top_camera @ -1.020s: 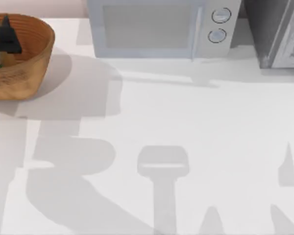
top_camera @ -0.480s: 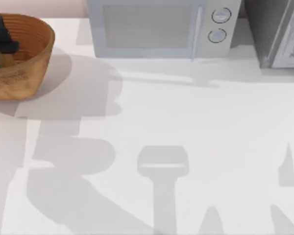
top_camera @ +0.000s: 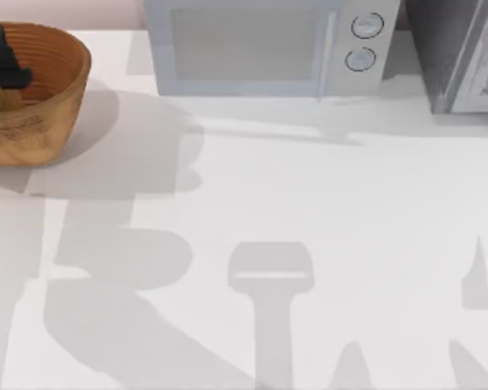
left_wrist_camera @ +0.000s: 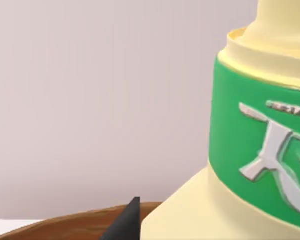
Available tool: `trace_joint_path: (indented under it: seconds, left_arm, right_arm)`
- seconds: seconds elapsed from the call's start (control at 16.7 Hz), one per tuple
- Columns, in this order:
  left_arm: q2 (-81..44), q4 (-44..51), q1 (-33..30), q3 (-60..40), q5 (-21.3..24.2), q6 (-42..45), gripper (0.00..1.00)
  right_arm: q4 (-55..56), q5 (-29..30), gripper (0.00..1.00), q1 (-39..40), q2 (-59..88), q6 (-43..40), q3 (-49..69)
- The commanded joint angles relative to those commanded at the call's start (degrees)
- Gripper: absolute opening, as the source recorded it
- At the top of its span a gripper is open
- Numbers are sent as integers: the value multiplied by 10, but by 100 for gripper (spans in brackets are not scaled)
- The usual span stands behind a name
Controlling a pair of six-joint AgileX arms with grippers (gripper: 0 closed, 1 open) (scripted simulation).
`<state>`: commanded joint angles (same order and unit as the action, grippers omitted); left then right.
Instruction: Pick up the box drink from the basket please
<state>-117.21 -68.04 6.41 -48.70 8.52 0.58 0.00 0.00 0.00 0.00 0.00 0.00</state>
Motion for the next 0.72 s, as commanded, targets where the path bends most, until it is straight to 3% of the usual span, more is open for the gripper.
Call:
trace_joint_path:
  seconds: [0.42,0.72]
  left_arm:
    - [16,9,4,0,0,1,0]
    - [64,99,3,-33,-1,-2,0]
  right_arm:
    - [0,0,100,0,0,0,0]
    - [0,0,100,0,0,0,0]
